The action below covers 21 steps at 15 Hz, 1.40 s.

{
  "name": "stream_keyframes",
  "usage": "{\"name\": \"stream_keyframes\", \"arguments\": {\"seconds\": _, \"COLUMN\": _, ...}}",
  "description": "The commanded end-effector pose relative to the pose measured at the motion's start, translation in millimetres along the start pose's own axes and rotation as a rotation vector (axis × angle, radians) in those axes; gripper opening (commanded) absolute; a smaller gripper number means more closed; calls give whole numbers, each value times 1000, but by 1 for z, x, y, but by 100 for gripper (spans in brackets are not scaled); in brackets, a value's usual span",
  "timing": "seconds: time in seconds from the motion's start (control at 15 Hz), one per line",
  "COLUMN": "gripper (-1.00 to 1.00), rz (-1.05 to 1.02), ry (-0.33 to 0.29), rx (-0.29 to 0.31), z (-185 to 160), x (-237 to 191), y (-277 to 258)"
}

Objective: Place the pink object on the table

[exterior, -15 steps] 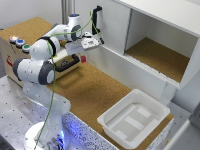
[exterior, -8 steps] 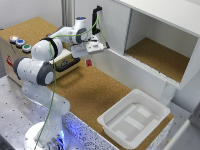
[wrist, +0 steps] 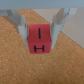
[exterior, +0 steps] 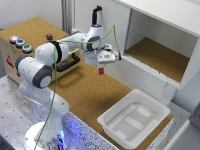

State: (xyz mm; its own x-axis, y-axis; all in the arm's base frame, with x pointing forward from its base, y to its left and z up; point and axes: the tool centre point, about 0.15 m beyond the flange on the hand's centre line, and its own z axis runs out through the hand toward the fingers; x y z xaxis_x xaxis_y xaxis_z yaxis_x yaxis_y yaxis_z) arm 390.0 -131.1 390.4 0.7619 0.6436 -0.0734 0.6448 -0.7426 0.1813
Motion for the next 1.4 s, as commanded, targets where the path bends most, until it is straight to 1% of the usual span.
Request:
{"name": "stream_keyframes", "arguments": {"seconds": 0.0, "gripper": -100, "rz": 98, "ry": 61, "rx": 83, "z": 47, "x": -22, "y": 33}}
{"name": "stream_keyframes", "arguments": {"seconds": 0.07, "gripper": -100, "rz": 120, "ry": 56, "rx": 104, "z": 59, "x": -18, "y": 27}}
{"name": "stream_keyframes", "arguments": {"seconds": 0.13, "gripper": -100, "rz": 147, "ry": 56, "rx": 111, "z": 69, "x": -16, "y": 22}}
{"name": "stream_keyframes", "arguments": {"seconds": 0.27, "gripper": -100, "rz": 210, "ry": 92, "rx": 127, "z": 85, "x": -9, "y": 9}}
{"name": "stream_keyframes", "arguments": {"seconds": 0.33, "gripper": -100, "rz": 249, "ry": 117, "rx": 110, "z": 92, "x": -4, "y": 1}}
{"name": "stream_keyframes", "arguments": {"seconds": 0.47, "gripper": -100, "rz": 311, "ry": 134, "rx": 99, "z": 103, "x": 3, "y": -1}}
{"name": "stream_keyframes", "arguments": {"seconds": 0.67, "gripper": -100, "rz": 425, "ry": 86, "rx": 115, "z": 129, "x": 1, "y": 18}}
{"name": "stream_keyframes", "arguments": {"seconds": 0.73, "gripper": -100, "rz": 465, "ry": 87, "rx": 125, "z": 139, "x": -3, "y": 25}}
{"name": "stream_keyframes", "arguments": {"seconds": 0.8, "gripper": -100, "rz": 484, "ry": 72, "rx": 136, "z": 149, "x": -4, "y": 31}}
{"name": "stream_keyframes", "arguments": {"seconds": 0.87, "gripper": -100, "rz": 509, "ry": 74, "rx": 164, "z": 161, "x": -5, "y": 37}}
{"name": "stream_keyframes", "arguments": {"seconds": 1.0, "gripper": -100, "rz": 519, "ry": 72, "rx": 241, "z": 186, "x": -4, "y": 48}}
{"name": "stream_keyframes", "arguments": {"seconds": 1.07, "gripper": -100, "rz": 521, "ry": 72, "rx": 253, "z": 197, "x": -4, "y": 53}}
{"name": "stream_keyframes", "arguments": {"seconds": 1.13, "gripper": -100, "rz": 519, "ry": 60, "rx": 267, "z": 208, "x": -2, "y": 58}}
{"name": "stream_keyframes", "arguments": {"seconds": 1.2, "gripper": -100, "rz": 519, "ry": 50, "rx": 279, "z": 215, "x": 0, "y": 60}}
{"name": "stream_keyframes", "arguments": {"seconds": 1.33, "gripper": -100, "rz": 515, "ry": 50, "rx": 312, "z": 224, "x": 7, "y": 59}}
